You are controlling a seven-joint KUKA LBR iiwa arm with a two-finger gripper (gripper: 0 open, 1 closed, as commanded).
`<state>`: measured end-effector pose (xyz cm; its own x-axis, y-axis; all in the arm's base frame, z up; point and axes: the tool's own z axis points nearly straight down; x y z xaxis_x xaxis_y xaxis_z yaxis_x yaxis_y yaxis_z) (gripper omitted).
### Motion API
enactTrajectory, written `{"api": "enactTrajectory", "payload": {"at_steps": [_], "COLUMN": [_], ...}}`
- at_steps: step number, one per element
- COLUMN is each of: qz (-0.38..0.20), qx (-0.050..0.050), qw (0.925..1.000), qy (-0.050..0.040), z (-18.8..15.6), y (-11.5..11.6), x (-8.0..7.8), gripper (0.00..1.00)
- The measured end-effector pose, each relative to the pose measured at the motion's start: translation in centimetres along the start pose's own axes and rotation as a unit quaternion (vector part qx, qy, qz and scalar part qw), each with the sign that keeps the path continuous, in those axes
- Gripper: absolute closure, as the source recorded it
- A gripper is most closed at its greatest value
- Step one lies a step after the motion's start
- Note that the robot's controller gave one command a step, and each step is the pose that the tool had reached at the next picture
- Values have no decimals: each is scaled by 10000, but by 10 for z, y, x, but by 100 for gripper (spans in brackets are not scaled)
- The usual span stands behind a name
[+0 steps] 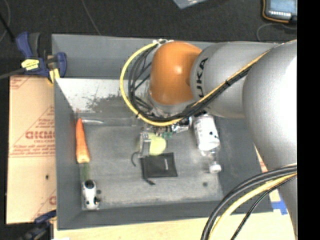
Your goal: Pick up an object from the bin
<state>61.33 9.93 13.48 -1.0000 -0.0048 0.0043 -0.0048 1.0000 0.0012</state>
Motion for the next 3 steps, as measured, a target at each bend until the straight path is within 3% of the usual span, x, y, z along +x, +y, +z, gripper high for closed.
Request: {"api": "enactTrajectory", "payload": {"at_steps": [1, 2, 3], "qz": [7, 291, 98], "qx": [-4, -18, -12], "qw": [10000, 9996, 9999], "qy": [-37, -53, -63], "z": [-5, 24, 63], "y": [0, -38, -39], "x": [-2, -3, -22], "gripper": [0, 0, 100]}}
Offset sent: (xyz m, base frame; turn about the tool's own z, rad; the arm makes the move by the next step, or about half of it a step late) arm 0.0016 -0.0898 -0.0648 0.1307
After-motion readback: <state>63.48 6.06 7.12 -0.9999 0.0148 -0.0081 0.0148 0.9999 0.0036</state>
